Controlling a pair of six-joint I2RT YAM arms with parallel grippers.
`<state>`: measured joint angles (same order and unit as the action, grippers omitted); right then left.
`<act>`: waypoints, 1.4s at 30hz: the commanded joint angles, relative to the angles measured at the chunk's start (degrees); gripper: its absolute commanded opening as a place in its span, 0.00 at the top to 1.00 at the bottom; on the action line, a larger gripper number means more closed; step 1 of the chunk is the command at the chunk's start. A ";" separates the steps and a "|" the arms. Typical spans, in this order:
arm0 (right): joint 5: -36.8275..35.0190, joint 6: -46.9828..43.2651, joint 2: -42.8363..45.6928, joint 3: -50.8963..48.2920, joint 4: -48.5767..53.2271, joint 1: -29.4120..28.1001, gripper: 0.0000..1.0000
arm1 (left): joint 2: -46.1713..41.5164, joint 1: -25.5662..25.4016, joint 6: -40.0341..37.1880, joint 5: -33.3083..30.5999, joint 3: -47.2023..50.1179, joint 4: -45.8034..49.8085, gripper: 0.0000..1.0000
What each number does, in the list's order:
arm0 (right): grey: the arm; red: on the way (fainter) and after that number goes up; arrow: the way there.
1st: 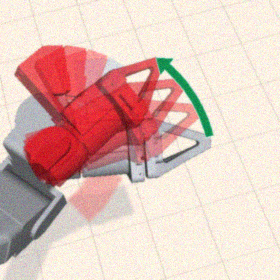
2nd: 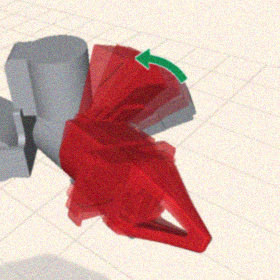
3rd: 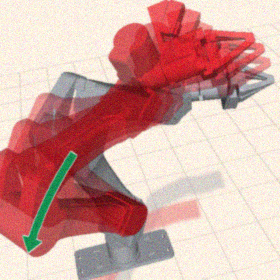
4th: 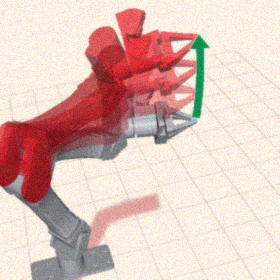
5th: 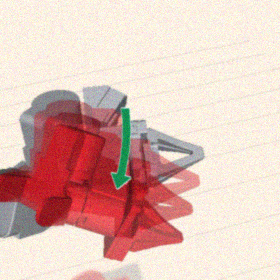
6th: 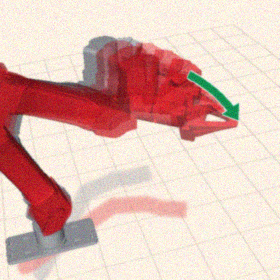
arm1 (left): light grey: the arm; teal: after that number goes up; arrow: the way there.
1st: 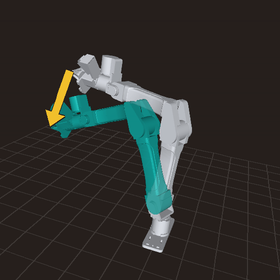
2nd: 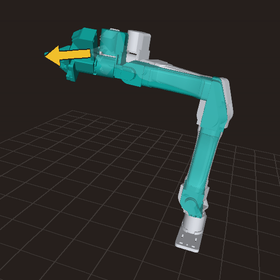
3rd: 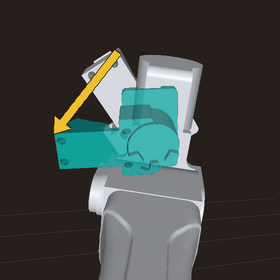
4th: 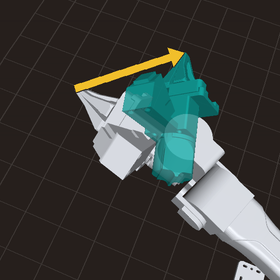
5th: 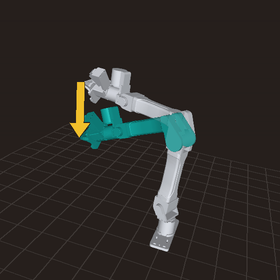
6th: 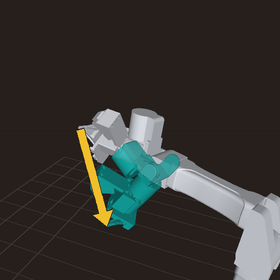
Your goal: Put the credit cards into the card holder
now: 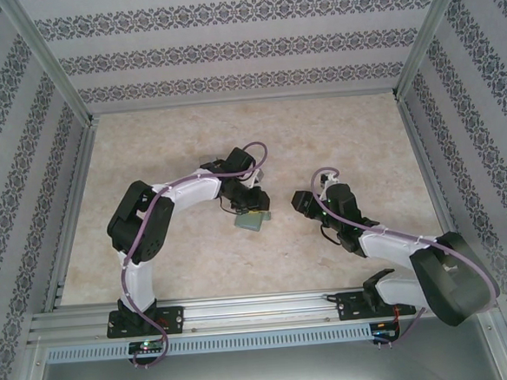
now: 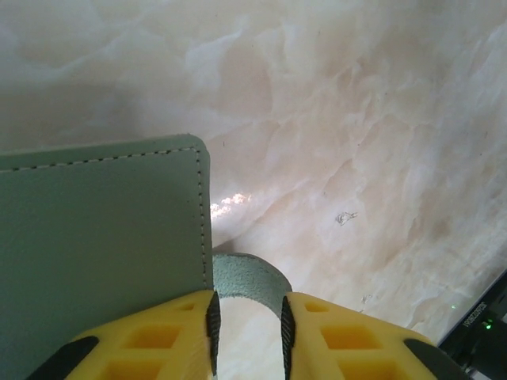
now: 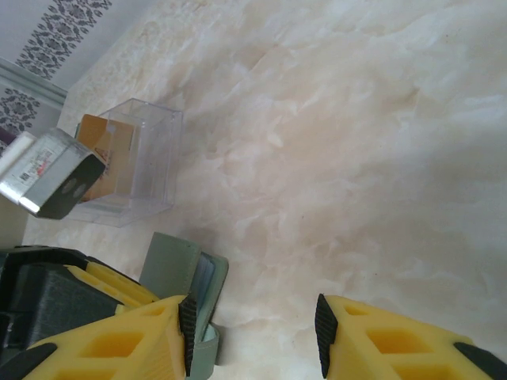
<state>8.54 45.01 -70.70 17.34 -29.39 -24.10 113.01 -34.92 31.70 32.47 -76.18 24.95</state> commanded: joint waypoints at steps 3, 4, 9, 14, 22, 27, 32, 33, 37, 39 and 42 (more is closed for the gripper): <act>1.35 -0.24 -0.93 0.75 -1.10 0.72 0.54 | 0.57 -0.60 -0.85 -0.28 -1.78 1.00 0.66; 1.31 -0.06 -0.90 0.52 -1.18 0.67 0.54 | 0.67 -0.60 -0.85 -0.17 -1.86 0.89 0.67; 0.88 -0.05 -0.33 -0.02 -0.83 0.72 0.54 | 0.91 -0.59 -0.85 2.28 -1.88 -0.12 0.67; 1.16 -0.20 -0.22 -0.10 -0.58 0.81 0.57 | 0.18 -0.61 -1.29 3.13 -1.18 -1.34 0.61; 1.13 0.51 -0.50 -0.82 -1.20 0.78 0.57 | 0.74 -0.68 -1.47 3.75 -0.77 -1.75 0.68; 1.04 0.51 -0.57 -0.64 -1.11 0.80 0.57 | 0.81 -0.68 -1.57 3.22 -1.11 -1.44 0.79; 1.13 0.60 -0.94 -0.55 -1.09 0.79 0.57 | 0.94 -0.68 -2.25 2.60 -1.86 0.38 0.88; 1.12 0.60 -0.94 -0.55 -1.11 0.80 0.57 | 0.83 -0.68 -2.34 2.51 -1.87 0.61 0.90; 1.39 0.69 -1.84 0.17 0.17 0.72 0.57 | 0.22 -0.68 -2.61 2.61 -1.86 1.14 1.00; 3.46 0.28 -3.19 1.85 1.55 0.64 0.55 | -0.07 -0.68 -2.79 2.67 -1.97 1.33 1.00; 7.88 1.90 -6.77 6.89 4.67 0.98 0.52 | -0.59 -0.68 -3.29 3.47 -1.91 1.08 1.00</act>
<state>11.70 45.45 -75.11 19.75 -26.87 -24.05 113.32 -34.94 30.15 35.55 -76.90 24.73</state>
